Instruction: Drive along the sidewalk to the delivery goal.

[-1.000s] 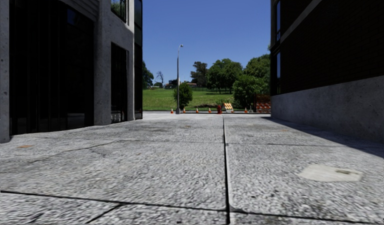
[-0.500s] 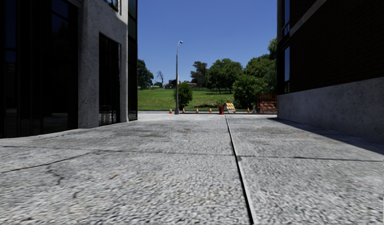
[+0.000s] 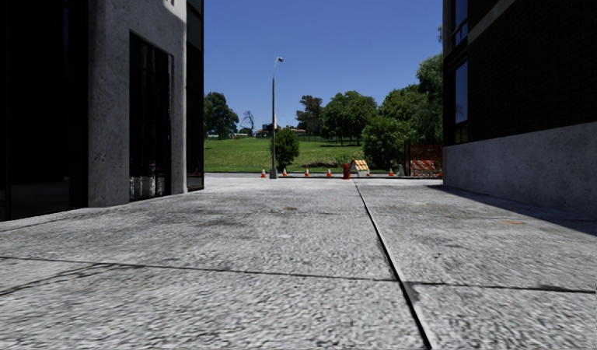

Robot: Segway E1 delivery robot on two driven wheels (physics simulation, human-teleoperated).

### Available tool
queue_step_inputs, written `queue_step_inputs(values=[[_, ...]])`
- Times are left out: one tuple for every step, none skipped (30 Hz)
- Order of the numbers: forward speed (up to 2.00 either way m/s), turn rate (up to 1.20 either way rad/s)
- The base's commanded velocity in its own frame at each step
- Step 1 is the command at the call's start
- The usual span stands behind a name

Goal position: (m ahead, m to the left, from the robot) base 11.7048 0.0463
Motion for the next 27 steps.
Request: queue_step_inputs(values=[[2.00, 0.00], [2.00, 0.00], [2.00, 0.00], [2.00, 0.00], [2.00, 0.00], [2.00, 0.00], [2.00, 0.00], [2.00, 0.00], [2.00, 0.00], [2.00, 0.00], [2.00, 0.00], [2.00, 0.00], [2.00, 0.00], [2.00, 0.00], [2.00, 0.00], [2.00, 0.00], [2.00, 0.00], [2.00, 0.00], [2.00, 0.00], [2.00, 0.00], [2.00, 0.00], [2.00, 0.00], [2.00, 0.00], [2.00, 0.00], [2.00, 0.00], [2.00, 0.00], [2.00, 0.00]])
